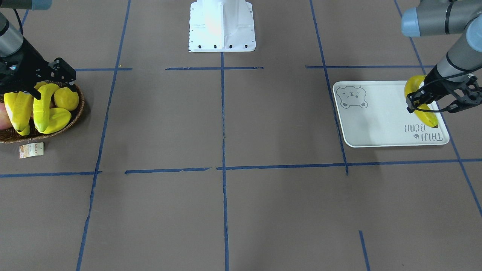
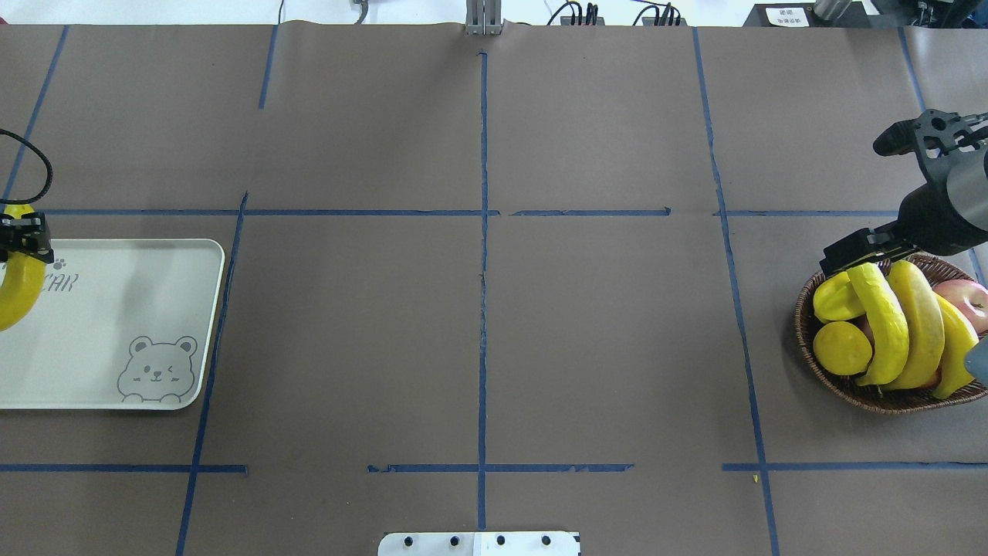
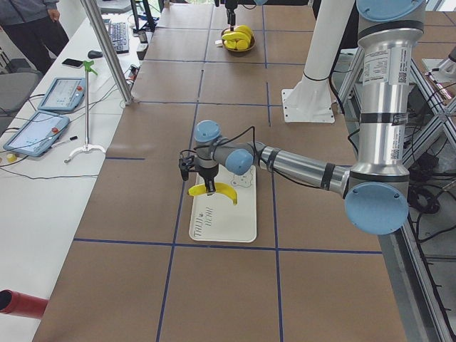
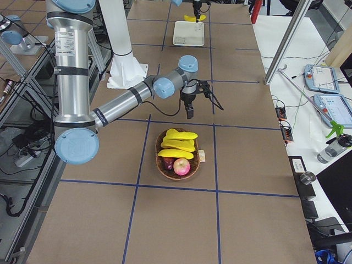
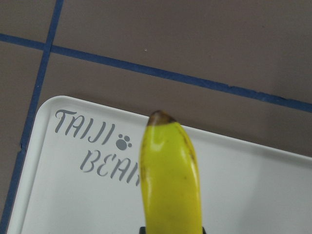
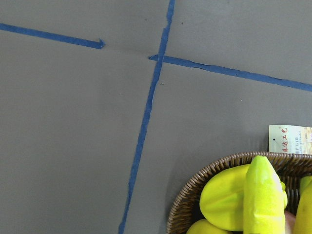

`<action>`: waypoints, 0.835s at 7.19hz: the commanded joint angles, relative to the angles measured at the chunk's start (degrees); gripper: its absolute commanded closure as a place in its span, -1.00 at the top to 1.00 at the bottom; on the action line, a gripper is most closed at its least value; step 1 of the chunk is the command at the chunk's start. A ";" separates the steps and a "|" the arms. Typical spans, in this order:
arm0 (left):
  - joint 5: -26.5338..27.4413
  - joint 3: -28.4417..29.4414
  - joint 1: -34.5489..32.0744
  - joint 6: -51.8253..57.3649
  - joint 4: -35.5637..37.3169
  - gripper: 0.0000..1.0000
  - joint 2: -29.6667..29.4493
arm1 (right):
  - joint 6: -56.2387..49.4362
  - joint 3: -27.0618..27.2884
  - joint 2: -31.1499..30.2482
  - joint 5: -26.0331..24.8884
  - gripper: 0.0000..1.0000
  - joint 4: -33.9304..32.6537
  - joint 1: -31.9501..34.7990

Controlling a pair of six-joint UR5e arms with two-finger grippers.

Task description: Transfer all bananas from basket to plate

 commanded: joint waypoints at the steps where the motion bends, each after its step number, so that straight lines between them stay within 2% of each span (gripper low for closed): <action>1: -0.04 12.40 -0.10 -3.70 -17.09 -0.90 0.76 | -0.56 0.15 -0.46 0.08 0.99 0.05 0.50; 2: -0.13 14.80 -0.10 -2.92 -19.24 -0.19 0.94 | -0.47 0.33 -0.54 0.08 0.99 0.05 0.50; 4: -0.22 18.84 -0.10 -1.95 -25.90 0.03 2.08 | -0.47 0.33 -0.54 0.08 0.99 0.05 0.50; 5: -0.22 18.69 -0.10 -1.86 -27.34 0.99 2.78 | -0.38 0.42 -0.54 -0.01 0.99 -0.13 0.50; 6: -1.61 17.04 -0.19 -1.86 -27.26 1.00 2.96 | -0.38 0.68 -1.07 -0.01 0.99 0.05 0.50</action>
